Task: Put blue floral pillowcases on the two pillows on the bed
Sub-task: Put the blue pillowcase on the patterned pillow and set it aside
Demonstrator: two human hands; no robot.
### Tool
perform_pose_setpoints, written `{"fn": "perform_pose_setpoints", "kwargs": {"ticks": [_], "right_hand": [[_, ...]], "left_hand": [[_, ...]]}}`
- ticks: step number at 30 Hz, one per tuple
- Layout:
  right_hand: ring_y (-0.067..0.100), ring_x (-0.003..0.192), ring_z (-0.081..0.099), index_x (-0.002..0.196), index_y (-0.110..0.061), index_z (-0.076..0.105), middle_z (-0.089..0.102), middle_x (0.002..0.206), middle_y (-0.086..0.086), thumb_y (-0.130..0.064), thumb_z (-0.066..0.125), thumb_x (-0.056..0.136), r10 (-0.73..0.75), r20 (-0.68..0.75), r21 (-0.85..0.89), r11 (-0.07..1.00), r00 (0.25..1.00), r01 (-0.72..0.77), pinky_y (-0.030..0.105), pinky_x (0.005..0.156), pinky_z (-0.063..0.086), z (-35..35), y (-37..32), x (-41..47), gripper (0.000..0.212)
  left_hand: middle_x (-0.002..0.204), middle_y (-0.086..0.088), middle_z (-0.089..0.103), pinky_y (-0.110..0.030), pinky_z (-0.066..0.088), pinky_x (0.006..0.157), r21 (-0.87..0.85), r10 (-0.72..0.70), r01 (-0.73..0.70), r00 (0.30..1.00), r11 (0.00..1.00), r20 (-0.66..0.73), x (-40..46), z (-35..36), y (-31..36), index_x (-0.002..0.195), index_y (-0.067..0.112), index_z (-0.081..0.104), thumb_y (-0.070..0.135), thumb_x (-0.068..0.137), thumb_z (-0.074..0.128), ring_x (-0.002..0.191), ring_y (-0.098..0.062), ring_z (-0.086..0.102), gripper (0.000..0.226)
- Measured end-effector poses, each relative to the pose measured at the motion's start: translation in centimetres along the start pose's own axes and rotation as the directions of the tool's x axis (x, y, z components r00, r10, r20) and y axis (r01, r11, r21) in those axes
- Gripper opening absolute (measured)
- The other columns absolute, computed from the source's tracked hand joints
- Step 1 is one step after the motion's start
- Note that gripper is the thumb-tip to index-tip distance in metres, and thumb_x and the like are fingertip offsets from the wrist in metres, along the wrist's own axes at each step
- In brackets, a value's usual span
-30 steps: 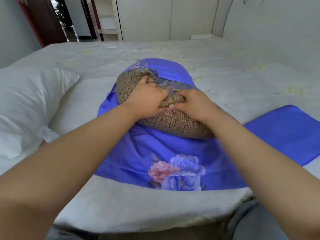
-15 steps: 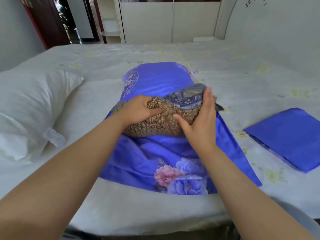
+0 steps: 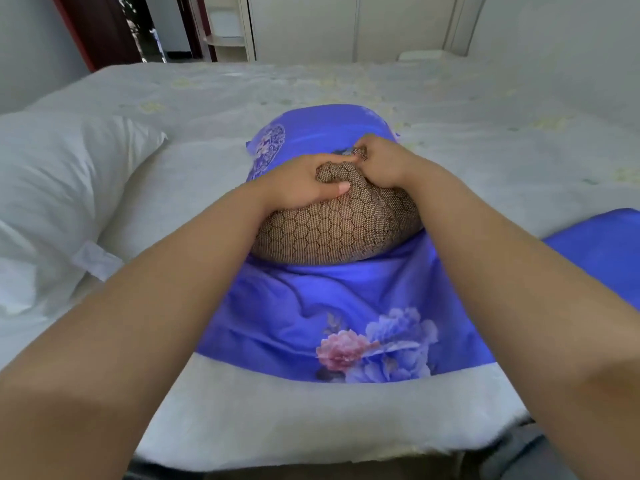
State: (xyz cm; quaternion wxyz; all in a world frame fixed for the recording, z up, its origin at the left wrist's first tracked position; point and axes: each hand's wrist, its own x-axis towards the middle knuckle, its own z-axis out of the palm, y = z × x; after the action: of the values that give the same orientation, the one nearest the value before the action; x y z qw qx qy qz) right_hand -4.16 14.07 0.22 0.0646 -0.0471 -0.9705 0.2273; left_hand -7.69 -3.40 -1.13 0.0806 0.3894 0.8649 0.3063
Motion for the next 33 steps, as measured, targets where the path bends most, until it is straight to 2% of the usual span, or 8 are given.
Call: {"fn": "perform_pose_setpoints", "kwargs": {"ticks": [7, 10, 12, 14, 17, 24, 29, 33], "right_hand": [[0.023, 0.139, 0.025, 0.143, -0.02, 0.035, 0.023, 0.151, 0.007, -0.023, 0.063, 0.082, 0.065, -0.23, 0.303, 0.953, 0.971, 0.008, 0.03, 0.111, 0.021, -1.2, 2.6, -2.8, 0.067], [0.026, 0.119, 0.045, 0.12, -0.007, 0.053, 0.05, 0.127, 0.011, -0.036, 0.061, 0.085, -0.089, -0.722, 0.039, 0.985, 0.686, 0.169, 0.035, 0.101, 0.033, 1.0, 1.4, -7.1, 0.045], [0.023, 0.088, 0.054, 0.092, -0.009, 0.059, 0.06, 0.09, 0.008, -0.031, 0.057, 0.09, -0.273, -0.773, -0.079, 0.937, 0.572, 0.34, 0.035, 0.079, 0.041, 4.5, 0.4, -10.6, 0.022], [0.024, 0.076, 0.059, 0.082, -0.013, 0.061, 0.062, 0.077, 0.006, -0.037, 0.046, 0.094, -0.373, -0.535, -0.201, 0.928, 0.758, 0.315, 0.033, 0.064, 0.044, 8.6, 0.3, -12.9, 0.03], [0.028, 0.107, 0.057, 0.115, -0.013, 0.056, 0.062, 0.113, 0.008, -0.039, 0.038, 0.097, -0.122, -0.095, -0.358, 0.93, 0.988, 0.081, 0.036, 0.085, 0.045, 12.4, 2.2, -12.7, 0.036], [0.032, 0.114, 0.053, 0.121, -0.009, 0.053, 0.055, 0.123, 0.013, -0.036, 0.053, 0.093, 0.101, -0.087, -0.293, 0.948, 0.991, -0.122, 0.038, 0.088, 0.045, 13.2, 2.2, -10.7, 0.039], [0.033, 0.083, 0.058, 0.075, -0.013, 0.07, 0.061, 0.083, 0.008, -0.028, 0.061, 0.073, -0.029, -0.223, -0.249, 0.968, 0.974, -0.029, 0.039, 0.069, 0.05, 12.9, 3.1, -11.5, 0.018], [0.035, 0.085, 0.058, 0.085, -0.008, 0.061, 0.064, 0.085, 0.015, -0.029, 0.035, 0.087, -0.152, -0.126, -0.187, 0.974, 0.98, 0.127, 0.039, 0.08, 0.044, 12.3, 3.4, -11.7, 0.033]], "left_hand": [[0.102, 0.007, 0.062, -0.024, 0.038, 0.087, 0.138, -0.088, 0.075, 0.992, 0.988, 0.086, 3.0, -0.5, 2.0, 0.097, 0.029, 0.061, 0.043, 0.09, 0.057, 0.096, -0.014, 0.057, 0.016], [0.105, 0.007, 0.064, -0.033, 0.041, 0.098, 0.069, -0.117, 0.112, 0.991, 0.991, 0.069, 3.4, -0.6, 1.5, 0.099, 0.034, 0.062, 0.048, 0.087, 0.058, 0.101, -0.016, 0.059, 0.018], [0.109, 0.005, 0.063, -0.031, 0.04, 0.096, 0.077, -0.136, 0.132, 0.99, 0.988, 0.045, 3.5, -0.7, 1.5, 0.107, 0.031, 0.063, 0.048, 0.088, 0.058, 0.1, -0.016, 0.056, 0.026], [0.108, 0.005, 0.061, -0.028, 0.038, 0.092, 0.088, -0.168, 0.165, 0.985, 0.982, 0.034, 3.6, -0.9, 1.5, 0.112, 0.027, 0.063, 0.05, 0.087, 0.058, 0.099, -0.016, 0.054, 0.034], [0.117, 0.004, 0.06, -0.034, 0.039, 0.1, 0.086, -0.231, 0.227, 0.972, 0.97, 0.05, 3.6, -1.0, 1.7, 0.119, 0.023, 0.059, 0.058, 0.083, 0.058, 0.106, -0.018, 0.055, 0.051], [0.14, -0.002, 0.046, -0.033, 0.032, 0.101, 0.115, -0.285, 0.279, 0.958, 0.953, 0.043, 3.3, -1.1, 2.2, 0.138, 0.017, 0.043, 0.059, 0.085, 0.055, 0.126, -0.023, 0.045, 0.069], [0.141, 0.0, 0.047, -0.044, 0.033, 0.109, 0.087, -0.3, 0.295, 0.953, 0.951, 0.046, 2.8, -1.2, 2.3, 0.139, 0.022, 0.043, 0.073, 0.071, 0.057, 0.125, -0.023, 0.047, 0.086], [0.137, 0.002, 0.05, -0.041, 0.034, 0.107, 0.104, -0.301, 0.295, 0.953, 0.95, 0.045, 2.7, -1.2, 2.3, 0.137, 0.021, 0.045, 0.068, 0.078, 0.056, 0.123, -0.022, 0.048, 0.077]]}}
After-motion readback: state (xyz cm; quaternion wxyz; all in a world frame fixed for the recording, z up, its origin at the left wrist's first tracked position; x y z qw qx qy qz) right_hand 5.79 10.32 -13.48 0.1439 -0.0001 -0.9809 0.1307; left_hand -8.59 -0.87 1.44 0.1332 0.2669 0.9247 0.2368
